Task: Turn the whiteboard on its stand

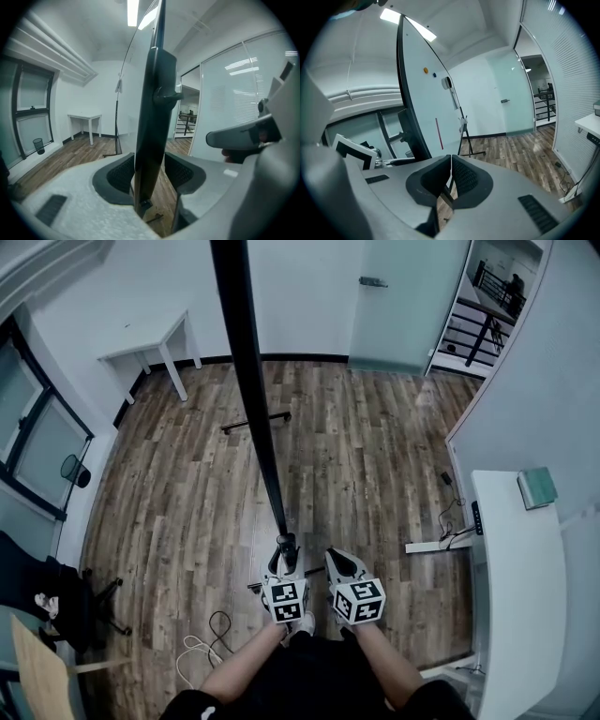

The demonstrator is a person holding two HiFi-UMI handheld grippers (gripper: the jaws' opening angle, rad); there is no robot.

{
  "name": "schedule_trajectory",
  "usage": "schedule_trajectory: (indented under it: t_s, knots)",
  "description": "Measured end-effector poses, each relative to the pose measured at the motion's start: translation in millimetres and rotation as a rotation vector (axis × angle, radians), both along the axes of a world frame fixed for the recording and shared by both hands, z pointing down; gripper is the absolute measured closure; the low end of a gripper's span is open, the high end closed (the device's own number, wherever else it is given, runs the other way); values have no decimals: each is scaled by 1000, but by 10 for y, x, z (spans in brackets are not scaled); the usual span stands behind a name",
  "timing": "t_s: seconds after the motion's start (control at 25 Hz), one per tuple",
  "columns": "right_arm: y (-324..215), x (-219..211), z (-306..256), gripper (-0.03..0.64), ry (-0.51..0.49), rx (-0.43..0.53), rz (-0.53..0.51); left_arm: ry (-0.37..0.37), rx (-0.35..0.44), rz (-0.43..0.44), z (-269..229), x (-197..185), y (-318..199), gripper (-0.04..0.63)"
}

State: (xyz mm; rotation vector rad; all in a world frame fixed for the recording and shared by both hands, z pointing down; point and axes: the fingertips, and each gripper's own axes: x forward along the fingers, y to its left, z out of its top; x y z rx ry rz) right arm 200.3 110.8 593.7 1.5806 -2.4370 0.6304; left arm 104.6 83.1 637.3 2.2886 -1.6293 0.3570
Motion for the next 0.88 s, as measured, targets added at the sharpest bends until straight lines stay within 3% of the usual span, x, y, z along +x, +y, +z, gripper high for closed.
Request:
schedule_trajectory:
  t_s: [0.2, 0.48, 0.72, 0.88]
  knots:
    - [80, -5, -64, 601, 0, 9, 12, -3, 7, 9, -62, -75, 154, 390]
    - [242, -101, -144, 601, -21, 18, 22, -11, 91, 11, -369, -299, 342, 391]
    - [449, -297, -284, 601, -52, 31, 18, -46, 190, 15, -692, -533, 618, 524]
    - [547, -429, -402, 601, -62, 52, 10, -26, 200, 24, -891, -702, 736, 561]
